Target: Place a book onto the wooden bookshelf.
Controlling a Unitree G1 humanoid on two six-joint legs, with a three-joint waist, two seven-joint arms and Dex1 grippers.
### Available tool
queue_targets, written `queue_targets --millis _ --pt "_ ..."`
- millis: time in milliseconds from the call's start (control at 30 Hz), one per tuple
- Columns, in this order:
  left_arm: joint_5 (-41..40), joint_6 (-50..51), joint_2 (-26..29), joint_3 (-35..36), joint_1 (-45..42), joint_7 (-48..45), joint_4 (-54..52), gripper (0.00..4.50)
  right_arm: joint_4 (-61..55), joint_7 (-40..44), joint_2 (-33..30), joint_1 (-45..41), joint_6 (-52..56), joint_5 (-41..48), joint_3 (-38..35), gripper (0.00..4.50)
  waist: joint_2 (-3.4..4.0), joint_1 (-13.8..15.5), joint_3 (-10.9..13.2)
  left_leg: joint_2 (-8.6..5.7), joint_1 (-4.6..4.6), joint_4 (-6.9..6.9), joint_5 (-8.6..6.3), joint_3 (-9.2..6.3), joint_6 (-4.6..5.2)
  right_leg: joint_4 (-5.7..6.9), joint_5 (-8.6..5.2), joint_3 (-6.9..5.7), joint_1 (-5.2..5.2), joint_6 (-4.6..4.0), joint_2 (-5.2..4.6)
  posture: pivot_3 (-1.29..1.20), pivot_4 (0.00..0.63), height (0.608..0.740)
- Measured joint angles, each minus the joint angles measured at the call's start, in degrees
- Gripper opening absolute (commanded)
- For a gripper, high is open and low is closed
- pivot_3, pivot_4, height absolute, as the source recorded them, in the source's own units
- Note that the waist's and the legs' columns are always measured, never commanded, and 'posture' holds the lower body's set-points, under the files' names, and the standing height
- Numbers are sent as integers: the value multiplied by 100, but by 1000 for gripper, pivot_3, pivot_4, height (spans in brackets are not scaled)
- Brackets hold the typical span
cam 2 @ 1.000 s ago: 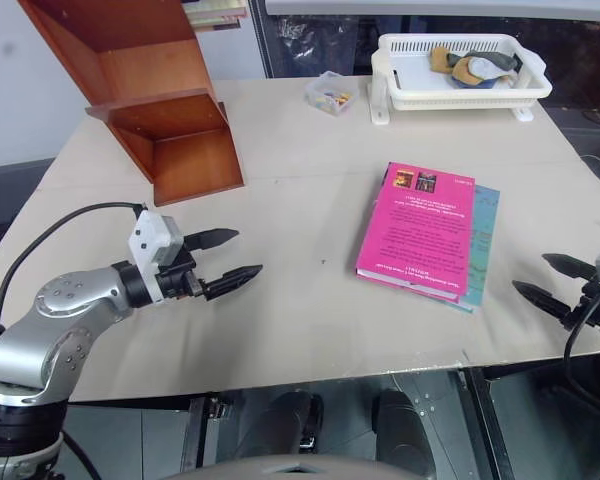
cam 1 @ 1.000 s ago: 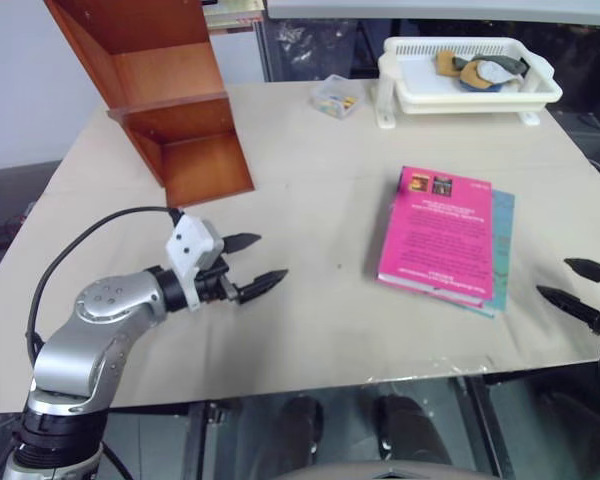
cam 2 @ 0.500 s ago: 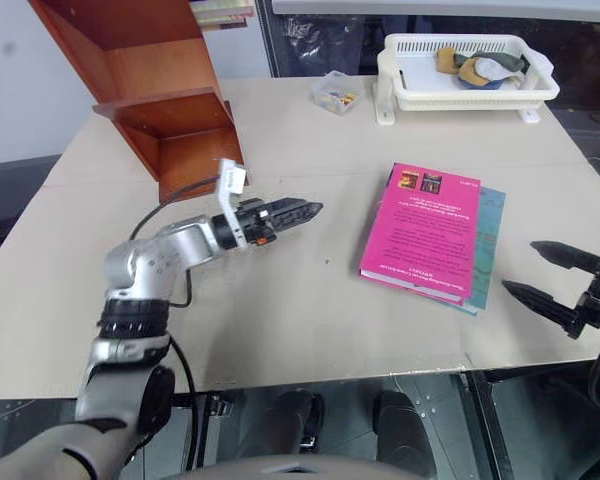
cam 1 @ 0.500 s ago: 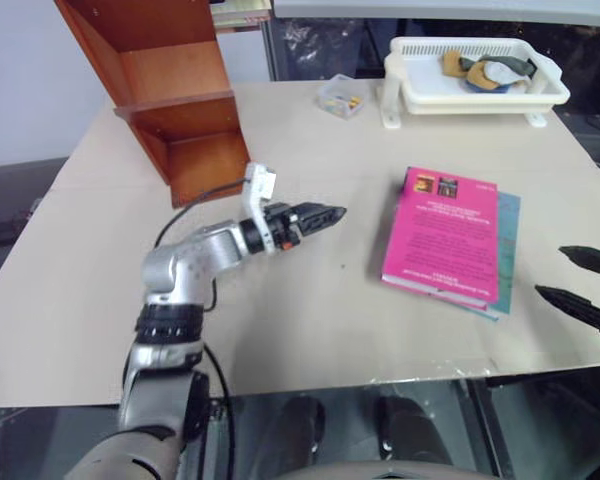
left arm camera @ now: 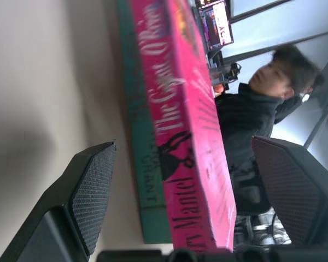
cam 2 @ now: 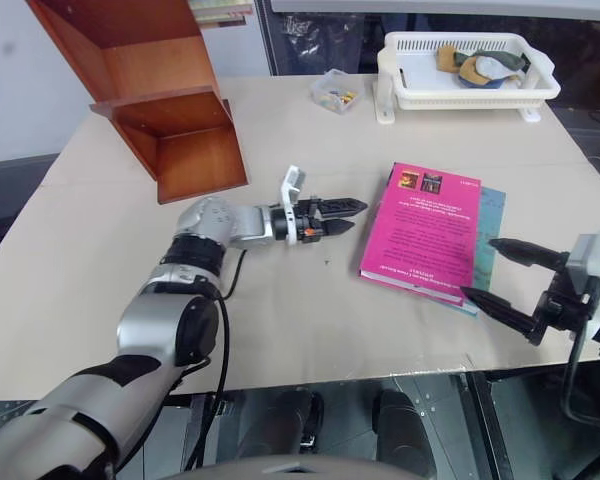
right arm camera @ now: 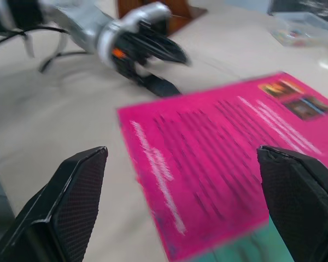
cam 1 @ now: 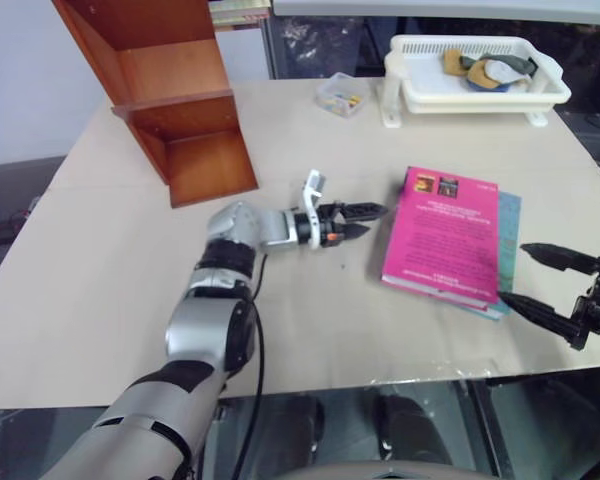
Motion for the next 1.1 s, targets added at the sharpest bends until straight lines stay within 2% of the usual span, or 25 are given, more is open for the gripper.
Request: queue_targets --millis 267,633,967,1000,1100 --pt "376 -493 -231 262 -558 -449 1109 4378 -200 -269 3 541 267 50 -147 4500 -7 8 4 -1 -9 -1 -1 -3 1 -7 0 -3 -3 0 -6 0 150 740" --pt "658 -544 -619 388 -732 -1001 1525 4378 -472 -270 8 1276 405 239 -1072 4500 -10 5 6 -1 -8 -3 -4 -2 7 -8 0 -3 -2 1 -4 0 150 740" --pt "913 -578 -715 513 -757 -1186 1688 4378 -787 -340 117 1539 492 620 -1432 4500 -10 4 6 0 -8 -3 -4 -1 7 -7 0 -2 -2 2 -5 0 150 740" --pt "922 -589 -715 549 -757 -1197 1706 3990 -789 -349 149 1580 489 617 -1432 4500 -10 5 6 0 -8 -3 -4 -2 6 -7 0 -3 -2 2 -4 0 150 740" --pt "944 -623 -712 567 -757 -1186 1724 3584 -790 -360 176 1613 485 611 -1432 4500 -10 5 6 0 -7 -3 -4 -2 7 -7 0 -3 -2 2 -5 0 150 740"
